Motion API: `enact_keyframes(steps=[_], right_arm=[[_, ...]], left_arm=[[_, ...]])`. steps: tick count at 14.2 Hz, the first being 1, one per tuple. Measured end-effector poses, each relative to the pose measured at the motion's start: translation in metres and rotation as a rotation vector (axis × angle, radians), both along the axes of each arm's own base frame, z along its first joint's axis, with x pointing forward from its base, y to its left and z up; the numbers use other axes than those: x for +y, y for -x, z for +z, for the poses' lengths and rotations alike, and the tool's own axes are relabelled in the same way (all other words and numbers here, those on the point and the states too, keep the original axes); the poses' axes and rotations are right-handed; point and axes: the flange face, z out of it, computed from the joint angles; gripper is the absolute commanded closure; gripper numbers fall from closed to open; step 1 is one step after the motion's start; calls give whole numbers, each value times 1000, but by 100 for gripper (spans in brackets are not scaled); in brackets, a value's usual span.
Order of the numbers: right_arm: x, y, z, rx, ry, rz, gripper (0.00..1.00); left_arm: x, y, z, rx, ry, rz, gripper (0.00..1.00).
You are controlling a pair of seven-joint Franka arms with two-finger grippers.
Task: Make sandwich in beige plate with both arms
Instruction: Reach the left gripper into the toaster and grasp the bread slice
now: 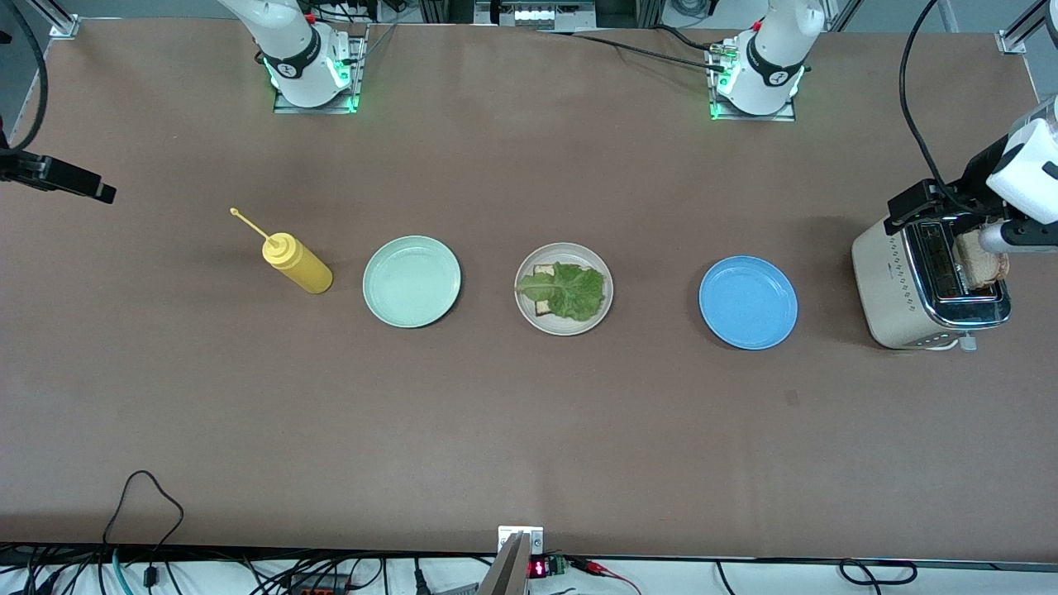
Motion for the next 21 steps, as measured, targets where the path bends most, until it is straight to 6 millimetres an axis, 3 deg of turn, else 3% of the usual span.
enact_keyframes(steps=[3,7,10,12,14,19,21], right_arm=[[9,-4,-22,33,31,28,0],[43,-6,-28,21,98,110,0],[44,-5,-27,13,100,113,0],[42,-6,-26,5,100,110,0],[42,-6,-25,2,101,109,0],[44,-6,-15,-21,97,109,0],[44,-6,-14,-23,97,110,0]], left_arm=[[-1,0,-1,4,0,-2,0],[-1,-1,-3,8,0,-3,0],[-1,-2,-7,17,0,-2,0],[5,-9,-26,52,0,9,0],[42,-23,-57,98,-1,74,0],[198,-41,-121,144,24,121,0],[244,-46,-143,148,34,102,0]])
